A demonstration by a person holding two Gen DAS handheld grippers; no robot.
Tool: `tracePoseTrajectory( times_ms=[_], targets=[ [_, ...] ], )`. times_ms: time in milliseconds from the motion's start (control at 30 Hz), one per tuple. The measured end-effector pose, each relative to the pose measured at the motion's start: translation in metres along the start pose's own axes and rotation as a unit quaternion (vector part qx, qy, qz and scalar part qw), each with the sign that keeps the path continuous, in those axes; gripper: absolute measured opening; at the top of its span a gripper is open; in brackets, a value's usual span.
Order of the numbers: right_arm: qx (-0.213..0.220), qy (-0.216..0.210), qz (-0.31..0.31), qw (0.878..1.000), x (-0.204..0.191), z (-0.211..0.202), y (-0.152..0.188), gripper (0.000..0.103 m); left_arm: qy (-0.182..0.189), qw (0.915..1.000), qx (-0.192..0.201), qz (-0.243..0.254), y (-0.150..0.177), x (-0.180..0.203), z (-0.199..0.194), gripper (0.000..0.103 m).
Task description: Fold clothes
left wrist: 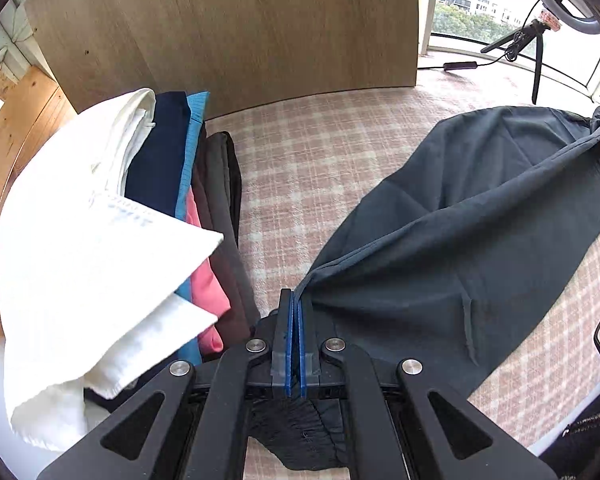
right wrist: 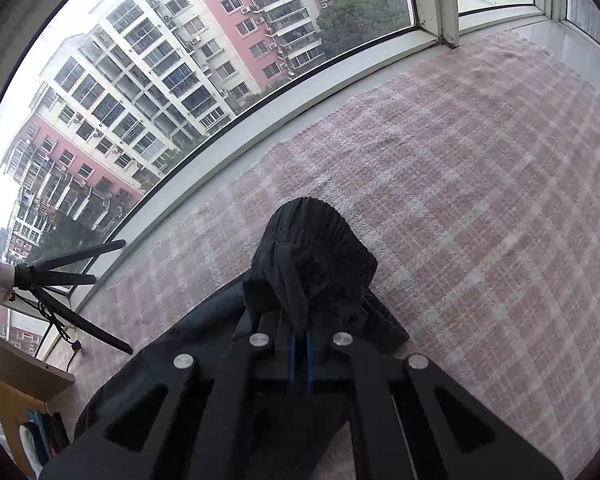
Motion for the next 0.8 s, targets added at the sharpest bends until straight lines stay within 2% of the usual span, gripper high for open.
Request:
tracePoseTrajectory(
  times_ms=[100, 200, 267, 333, 367, 400, 467, 567, 667, 800],
  targets=[
    [-0.004, 0.018, -0.023, 1.000, -0.013, 0.023, -0.004, 0.003, -0.021, 0.9994, 0.005, -0.027, -0.016, -0.011, 0.023, 0.001],
    [-0.020, 0.029, -0.036, 0.999, -0.022, 0.046, -0.006, 0.003, -0.057, 0.9971, 0.017, -0.046, -0.030, -0.022, 0.036, 0.001],
    [-0.046, 0.038, -0.052, 0.997, -0.027, 0.063, -0.003, 0.004, -0.079, 0.9963, -0.011, -0.033, -0.030, -0.020, 0.053, 0.007],
    [-0.082, 0.036, -0.063, 0.994, -0.030, 0.072, 0.005, 0.010, -0.091, 0.9953, -0.032, -0.009, -0.027, -0.012, 0.062, 0.009],
    [-0.095, 0.027, -0.069, 0.993, -0.032, 0.072, 0.009, 0.019, -0.091, 0.9955, -0.028, -0.001, -0.029, -0.008, 0.060, 0.011],
    [-0.101, 0.012, -0.076, 0.992, -0.034, 0.067, 0.011, 0.027, -0.088, 0.9958, -0.022, 0.003, -0.032, -0.005, 0.055, 0.013],
    [-0.101, -0.021, -0.086, 0.991, -0.035, 0.049, 0.011, 0.038, -0.083, 0.9965, -0.005, 0.006, -0.039, -0.003, 0.039, 0.028],
    [-0.107, -0.079, -0.081, 0.988, -0.028, 0.019, 0.009, 0.055, -0.098, 0.9949, 0.008, 0.023, -0.047, -0.004, 0.021, 0.029],
    [-0.114, -0.100, -0.079, 0.985, -0.012, -0.005, 0.005, 0.055, -0.102, 0.9945, 0.015, 0.017, -0.054, -0.004, 0.005, 0.028],
    [-0.085, -0.065, -0.049, 0.993, 0.032, -0.020, 0.008, 0.055, -0.058, 0.9978, 0.023, 0.023, -0.045, 0.034, -0.012, 0.029]
  ],
)
Point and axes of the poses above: each gripper's, at about its wrist camera, not at the fingertips, and z roughly the way its jaws point, x to its right, y to its underside, the point moved 10 cm from there along z, roughly the way its jaws point, and after that the axes turned 9 degrees about x, right-handed, at the moved point
